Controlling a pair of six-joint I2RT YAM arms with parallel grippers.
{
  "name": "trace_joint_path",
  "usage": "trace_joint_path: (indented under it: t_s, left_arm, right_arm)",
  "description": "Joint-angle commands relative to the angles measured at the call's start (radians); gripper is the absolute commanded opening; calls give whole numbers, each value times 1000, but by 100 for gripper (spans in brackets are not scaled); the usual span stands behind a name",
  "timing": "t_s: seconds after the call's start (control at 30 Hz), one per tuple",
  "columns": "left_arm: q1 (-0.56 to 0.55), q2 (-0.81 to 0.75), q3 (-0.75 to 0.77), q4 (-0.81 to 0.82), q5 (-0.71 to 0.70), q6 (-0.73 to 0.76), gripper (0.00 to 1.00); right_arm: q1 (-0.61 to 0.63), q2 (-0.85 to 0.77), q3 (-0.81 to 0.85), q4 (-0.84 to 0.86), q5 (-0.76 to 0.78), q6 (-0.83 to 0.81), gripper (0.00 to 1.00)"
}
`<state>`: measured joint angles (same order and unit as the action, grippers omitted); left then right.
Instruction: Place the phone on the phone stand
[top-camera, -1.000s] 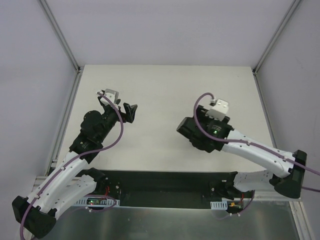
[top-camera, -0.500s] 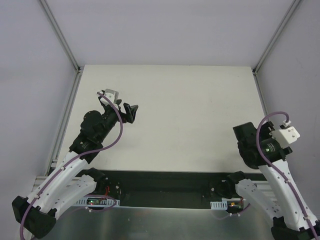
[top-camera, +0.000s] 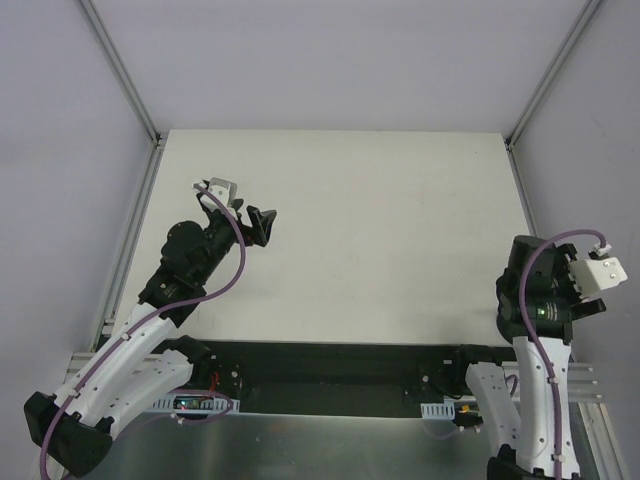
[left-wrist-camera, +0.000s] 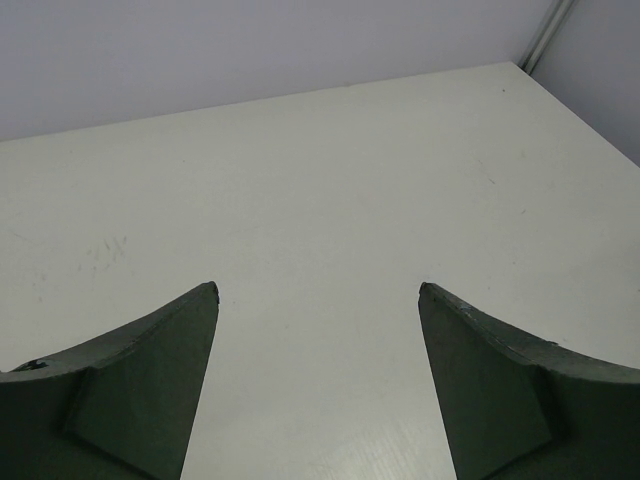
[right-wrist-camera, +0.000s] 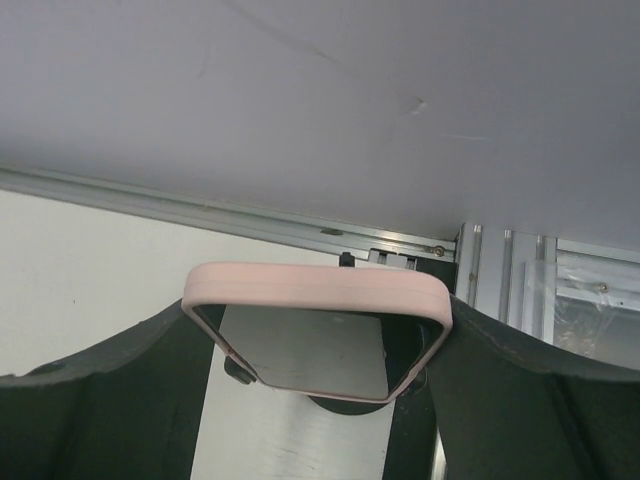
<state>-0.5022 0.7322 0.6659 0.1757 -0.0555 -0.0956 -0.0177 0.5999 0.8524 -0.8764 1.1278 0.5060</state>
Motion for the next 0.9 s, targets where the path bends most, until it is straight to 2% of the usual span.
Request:
trace_joint_path:
  t_s: [0.0, 0.1, 0.2, 0.4, 0.53, 0.67, 0.77, 0.87]
  left_arm:
    - [7, -4, 40, 28, 13, -15, 79]
    - [7, 1, 41, 28, 17, -16, 80]
    - [7, 7, 44, 28, 23, -18, 79]
    - [7, 10, 43, 28, 23, -19, 79]
    - [7, 10, 43, 30, 25, -21, 80]
    - [7, 9, 43, 28, 28, -23, 79]
    - [7, 10, 43, 28, 29, -23, 79]
    - [7, 9, 41, 30, 28, -23, 79]
  right_arm:
    - [-119, 61, 2, 134, -92, -54, 0]
    - [-186, 77, -10, 210, -120, -90, 0]
    - [-226, 106, 4, 214, -137, -87, 0]
    - [-226, 98, -32, 258, -175, -107, 0]
    - [-212, 45, -62, 306, -227, -167, 1]
    - [-182, -6, -95, 335, -217, -188, 1]
    - [-180, -23, -105, 335, -232, -182, 15]
    - [-180, -26, -105, 307, -249, -187, 40]
